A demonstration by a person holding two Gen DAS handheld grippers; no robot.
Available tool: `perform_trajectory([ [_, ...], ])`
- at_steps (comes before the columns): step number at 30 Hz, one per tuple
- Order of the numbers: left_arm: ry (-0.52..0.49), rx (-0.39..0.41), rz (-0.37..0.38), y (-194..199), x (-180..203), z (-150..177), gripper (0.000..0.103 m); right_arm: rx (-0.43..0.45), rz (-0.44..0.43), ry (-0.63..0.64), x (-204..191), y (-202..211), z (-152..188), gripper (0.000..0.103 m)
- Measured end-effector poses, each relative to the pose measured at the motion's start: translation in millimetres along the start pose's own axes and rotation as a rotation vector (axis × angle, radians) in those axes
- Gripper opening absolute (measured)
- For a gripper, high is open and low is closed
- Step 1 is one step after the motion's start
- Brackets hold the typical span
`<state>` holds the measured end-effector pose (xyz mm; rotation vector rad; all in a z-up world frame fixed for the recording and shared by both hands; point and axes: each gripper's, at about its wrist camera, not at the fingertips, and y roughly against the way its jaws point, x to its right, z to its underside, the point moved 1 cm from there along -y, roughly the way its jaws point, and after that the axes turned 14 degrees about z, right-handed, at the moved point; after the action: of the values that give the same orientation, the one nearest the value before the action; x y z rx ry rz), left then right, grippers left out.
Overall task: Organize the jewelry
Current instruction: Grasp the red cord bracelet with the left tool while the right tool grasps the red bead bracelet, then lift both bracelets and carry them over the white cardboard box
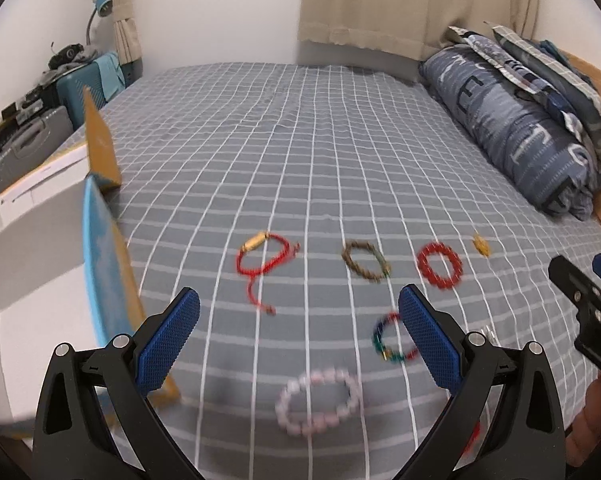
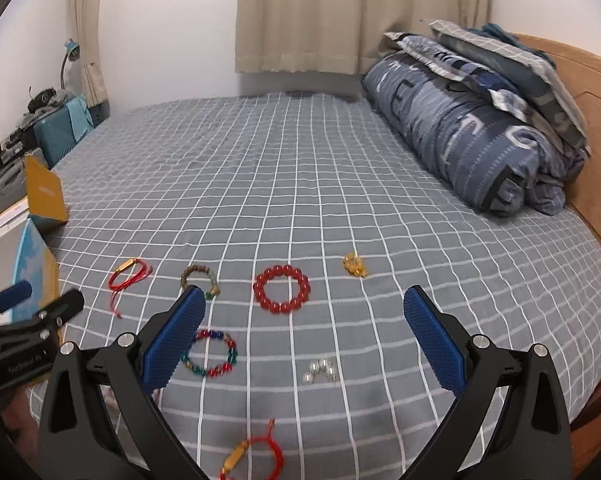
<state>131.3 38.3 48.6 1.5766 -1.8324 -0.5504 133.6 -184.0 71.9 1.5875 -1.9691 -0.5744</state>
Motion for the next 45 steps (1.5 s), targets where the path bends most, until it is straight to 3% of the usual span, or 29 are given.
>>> perform_trajectory([
  [8, 0.061, -0.089, -0.009, -73.6, -29.4, -42.4, 0.097, -0.105, 0.005, 0.052, -25.9, -75.5, -29.3, 0.095],
  [16, 0.077, -0.176, -0.044, -145.7, -51.8, -35.4, 0.097, -0.247, -0.019, 0.085, -49.7, -154.8, -17.2, 0.095],
  [22, 0.1, -0.24, -0.05, -175.7, -64.5, -20.5, 0.097, -0.311, -0.03, 0.109, -57.9, -185.8, -2.7, 0.095],
  [29, 0.085, -0.234, -0.061, -184.2, -66.5, -14.0, 0.096, -0.374, -0.046, 0.1, -59.3, -205.2, 7.2, 0.078],
  [31, 0.081, -0.233, -0.058, -184.1, -64.4, -13.2, 0.092, -0.393, -0.046, 0.097, -60.0, -209.7, 9.5, 0.07],
  [34, 0.071, -0.239, -0.049, -182.5, -60.2, -14.0, 0.077, -0.408, -0.043, 0.095, -58.8, -213.6, 12.2, 0.061],
  [38, 0.077, -0.239, -0.037, -175.9, -59.7, -13.1, 0.048, -0.41, -0.039, 0.097, -57.2, -213.0, 8.8, 0.039],
  [40, 0.072, -0.247, -0.011, -173.1, -56.8, -11.5, 0.033, -0.405, -0.028, 0.107, -58.0, -213.0, 8.5, 0.021],
  [42, 0.072, -0.249, 0.003, -171.0, -56.7, -11.4, 0.009, -0.401, -0.011, 0.114, -57.4, -213.7, 6.6, 0.015],
  [45, 0.074, -0.249, 0.016, -168.8, -58.8, -11.3, 0.008, -0.399, -0.01, 0.108, -56.2, -213.5, 5.8, 0.015],
])
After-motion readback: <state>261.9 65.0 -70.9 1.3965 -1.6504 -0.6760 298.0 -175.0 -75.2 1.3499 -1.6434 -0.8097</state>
